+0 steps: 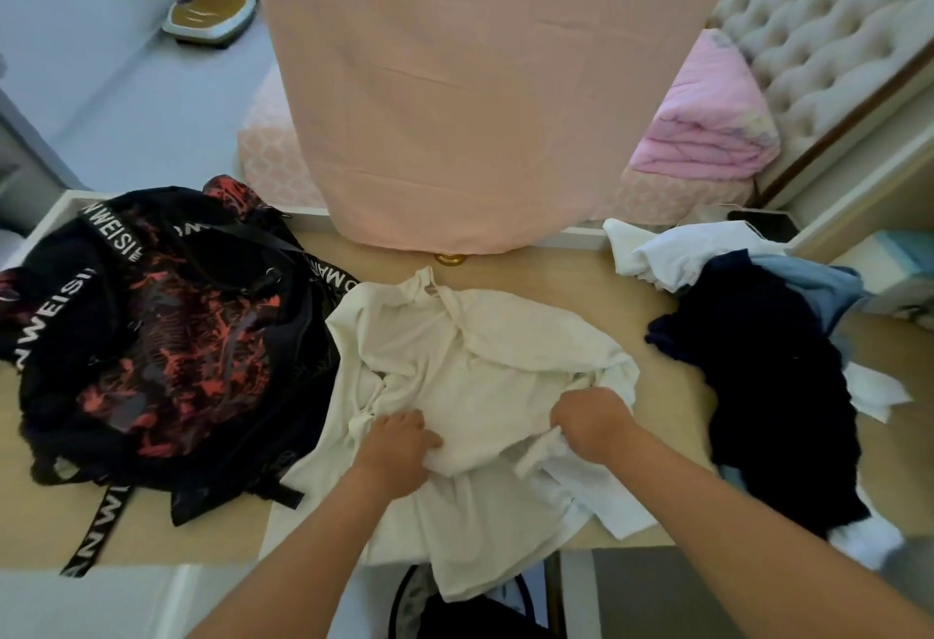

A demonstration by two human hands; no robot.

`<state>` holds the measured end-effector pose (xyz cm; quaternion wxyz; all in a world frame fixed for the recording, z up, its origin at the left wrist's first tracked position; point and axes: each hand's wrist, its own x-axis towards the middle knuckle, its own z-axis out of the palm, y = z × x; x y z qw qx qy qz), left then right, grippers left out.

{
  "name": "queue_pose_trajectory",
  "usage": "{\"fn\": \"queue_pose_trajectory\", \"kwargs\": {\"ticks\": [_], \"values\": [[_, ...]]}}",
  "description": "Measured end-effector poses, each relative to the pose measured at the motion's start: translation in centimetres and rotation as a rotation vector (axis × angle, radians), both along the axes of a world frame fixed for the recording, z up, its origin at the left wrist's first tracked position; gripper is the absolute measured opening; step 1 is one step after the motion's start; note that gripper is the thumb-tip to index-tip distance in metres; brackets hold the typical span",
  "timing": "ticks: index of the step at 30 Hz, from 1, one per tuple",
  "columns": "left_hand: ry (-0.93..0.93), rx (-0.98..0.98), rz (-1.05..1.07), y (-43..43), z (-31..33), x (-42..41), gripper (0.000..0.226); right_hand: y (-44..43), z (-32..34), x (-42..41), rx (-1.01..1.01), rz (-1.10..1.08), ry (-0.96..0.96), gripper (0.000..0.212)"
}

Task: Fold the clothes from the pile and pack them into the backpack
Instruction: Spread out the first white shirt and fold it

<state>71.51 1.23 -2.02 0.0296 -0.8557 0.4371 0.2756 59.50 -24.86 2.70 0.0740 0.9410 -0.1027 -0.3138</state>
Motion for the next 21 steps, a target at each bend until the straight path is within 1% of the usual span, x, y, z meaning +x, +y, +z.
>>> {"fn": "queue_pose_trajectory", "kwargs": {"ticks": [1,2,3,4,5,6,8,9,11,13,15,16,18,19,21], "values": [[0.022,0.041,-0.003,-0.1,0.4,0.1,0.056,-1.0,1.2,-0.1,-0.197,0.006,0.087,0.035],[0.053,0.086,-0.017,-0.3,0.7,0.3,0.057,-1.9,2.4,-0.2,-0.34,-0.02,0.163,0.038],[0.094,0.137,-0.028,-0.5,1.0,0.6,0.057,-2.6,3.5,-0.3,-0.414,-0.061,0.216,0.043],[0.141,0.184,-0.03,-0.9,1.4,0.8,0.056,-3.2,4.3,-0.2,-0.419,-0.109,0.248,0.047],[0.189,0.201,-0.018,-1.3,1.7,1.2,0.053,-3.4,4.8,0.3,-0.364,-0.156,0.262,0.049],[0.233,0.175,0.016,-1.7,1.8,1.7,0.048,-3.4,5.1,1.1,-0.256,-0.206,0.232,0.05],[0.259,0.026,0.117,-3.0,2.3,2.6,0.036,-2.8,4.5,3.0,-0.02,-0.279,0.077,0.05],[0.211,-0.071,0.147,-3.7,2.6,3.2,0.033,-2.3,3.7,4.1,0.07,-0.278,-0.005,0.051],[0.017,-0.241,0.141,-5.3,3.3,4.7,0.036,-1.2,1.7,6.1,0.166,-0.199,-0.12,0.05],[-0.153,-0.369,0.163,-6.5,4.1,6.7,0.046,-0.3,-0.4,7.7,0.164,-0.121,-0.169,0.047],[-0.271,-0.396,0.193,-7.2,4.6,9.2,0.055,-0.2,-2.3,8.8,0.113,-0.054,-0.195,0.043],[-0.317,-0.363,0.191,-7.4,4.8,10.5,0.059,-0.5,-3.1,9.3,0.084,-0.036,-0.208,0.042],[-0.381,-0.228,0.186,-7.9,4.8,12.7,0.058,-1.6,-4.7,10.1,0.016,-0.001,-0.256,0.039],[-0.405,-0.134,0.193,-8.1,4.6,13.7,0.053,-2.4,-5.4,10.6,-0.019,0.038,-0.291,0.031],[-0.457,0.092,0.211,-8.6,4.2,15.3,0.042,-4.3,-6.5,11.6,-0.05,0.138,-0.442,0.012]]}}
